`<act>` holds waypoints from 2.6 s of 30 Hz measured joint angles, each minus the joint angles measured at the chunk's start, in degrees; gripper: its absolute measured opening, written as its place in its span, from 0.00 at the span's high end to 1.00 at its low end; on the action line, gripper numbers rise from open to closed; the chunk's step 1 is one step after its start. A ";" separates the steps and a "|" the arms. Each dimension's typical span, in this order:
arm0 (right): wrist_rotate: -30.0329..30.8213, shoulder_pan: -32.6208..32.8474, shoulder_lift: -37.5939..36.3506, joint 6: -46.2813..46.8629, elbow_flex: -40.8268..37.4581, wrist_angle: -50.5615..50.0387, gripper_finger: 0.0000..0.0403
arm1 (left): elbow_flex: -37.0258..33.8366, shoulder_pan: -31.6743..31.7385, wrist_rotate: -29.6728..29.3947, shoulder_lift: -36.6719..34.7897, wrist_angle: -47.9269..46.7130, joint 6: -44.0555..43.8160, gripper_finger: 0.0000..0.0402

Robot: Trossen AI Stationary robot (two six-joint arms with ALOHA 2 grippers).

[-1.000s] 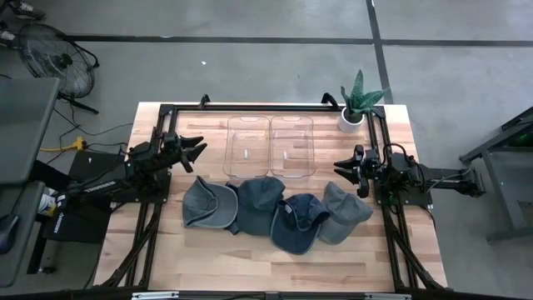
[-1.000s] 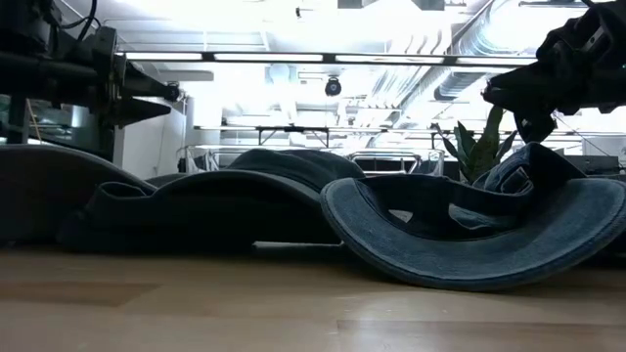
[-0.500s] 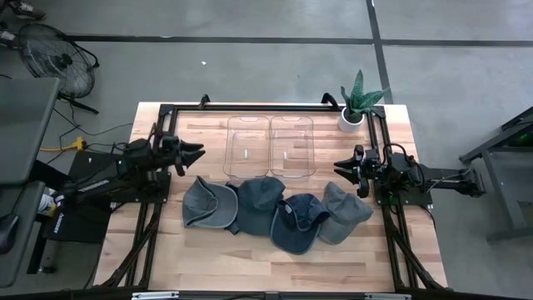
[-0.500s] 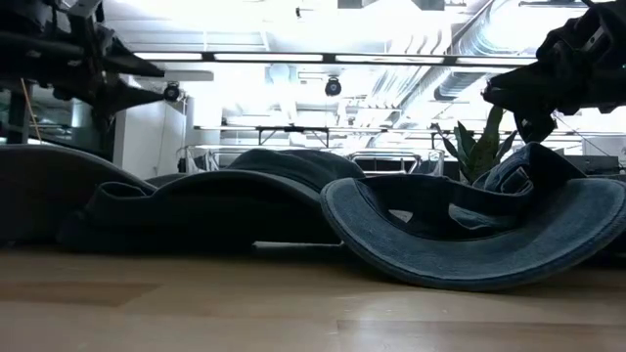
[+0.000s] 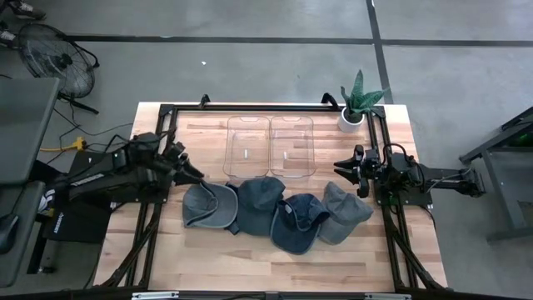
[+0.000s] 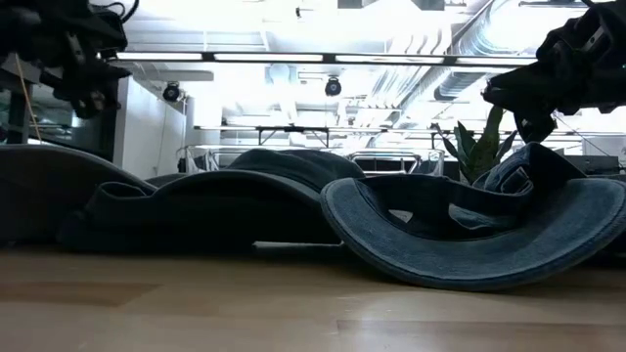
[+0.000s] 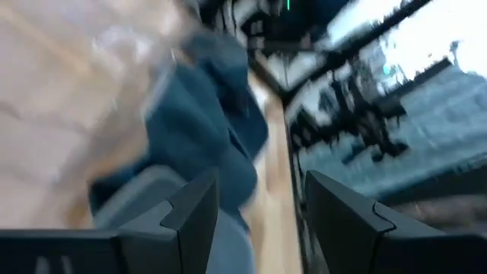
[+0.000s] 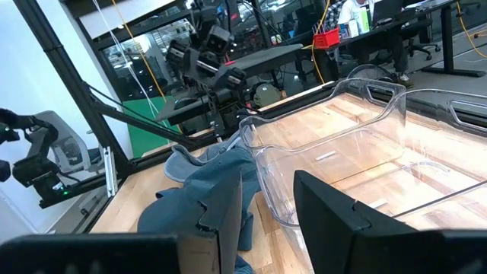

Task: Pick & Place hat
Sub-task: Put the left gray cap into the right transparent bin

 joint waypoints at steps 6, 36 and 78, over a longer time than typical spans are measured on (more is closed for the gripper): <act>0.00 -0.02 0.00 0.01 0.00 0.00 0.71 | 10.92 -0.01 -2.87 5.38 -16.70 1.62 0.52; 0.00 0.00 -0.01 0.01 0.00 0.01 0.71 | 43.05 -23.70 -20.00 38.20 -32.50 -7.95 0.52; 0.00 -0.01 -0.01 0.01 0.00 0.06 0.71 | 39.56 -95.56 -63.53 66.95 -52.02 -72.56 0.52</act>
